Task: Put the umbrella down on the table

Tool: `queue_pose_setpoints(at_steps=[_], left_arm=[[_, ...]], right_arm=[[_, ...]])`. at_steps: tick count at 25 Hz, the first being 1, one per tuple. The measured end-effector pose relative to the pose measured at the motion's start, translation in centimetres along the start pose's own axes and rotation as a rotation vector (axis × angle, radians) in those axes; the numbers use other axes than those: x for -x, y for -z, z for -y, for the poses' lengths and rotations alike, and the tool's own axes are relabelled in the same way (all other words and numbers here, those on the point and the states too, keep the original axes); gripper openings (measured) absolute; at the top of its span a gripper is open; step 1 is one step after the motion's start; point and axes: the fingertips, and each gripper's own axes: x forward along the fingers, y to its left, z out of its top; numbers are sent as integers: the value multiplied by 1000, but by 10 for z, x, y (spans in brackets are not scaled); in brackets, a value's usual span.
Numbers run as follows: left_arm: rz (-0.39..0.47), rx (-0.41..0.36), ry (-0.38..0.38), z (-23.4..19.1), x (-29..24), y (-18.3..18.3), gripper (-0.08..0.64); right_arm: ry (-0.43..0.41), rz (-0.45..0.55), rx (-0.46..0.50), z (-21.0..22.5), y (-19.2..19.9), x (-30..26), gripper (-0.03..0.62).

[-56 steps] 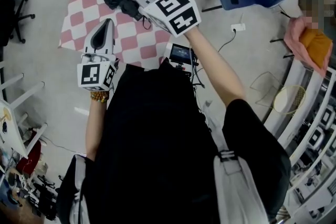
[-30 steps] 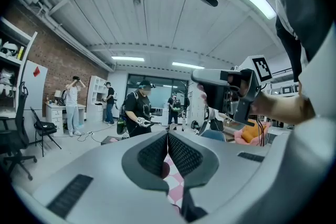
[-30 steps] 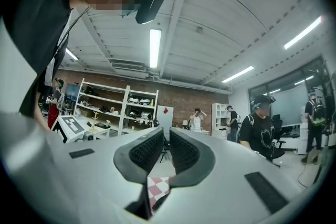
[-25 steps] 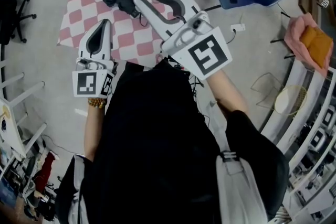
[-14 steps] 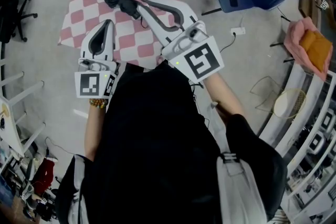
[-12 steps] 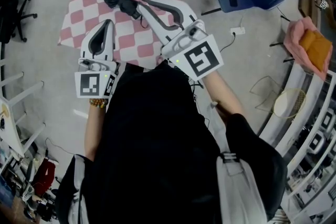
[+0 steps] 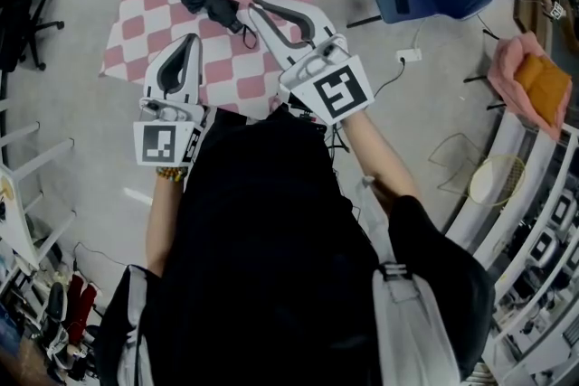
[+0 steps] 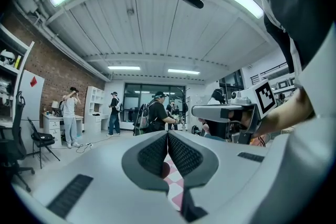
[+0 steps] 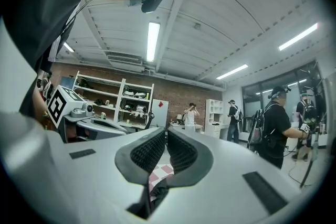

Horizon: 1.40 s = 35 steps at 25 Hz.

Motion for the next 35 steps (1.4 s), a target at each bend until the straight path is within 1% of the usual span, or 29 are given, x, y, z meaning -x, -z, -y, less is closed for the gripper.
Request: queue_pose_setpoints(at_steps=[7, 14, 19, 24, 29, 35], left_arm=[[-8, 2, -10, -5, 1, 15, 15], [-23, 21, -17, -7, 2, 24, 15], [-36, 16, -12, -5, 3, 30, 15], [-61, 22, -18, -7, 6, 40, 15], [-67, 29, -25, -7, 8, 44, 15], [-73, 33, -33, -6, 14, 46, 15]], right_arm=[[11, 2, -11, -3, 14, -1, 26], [18, -22, -41, -6, 28, 0, 23], [20, -41, -42, -7, 37, 3, 21], [4, -55, -30, -15, 44, 3, 20], [4, -73, -58, -18, 55, 2, 20], [-12, -105, -57, -29, 68, 5, 18]])
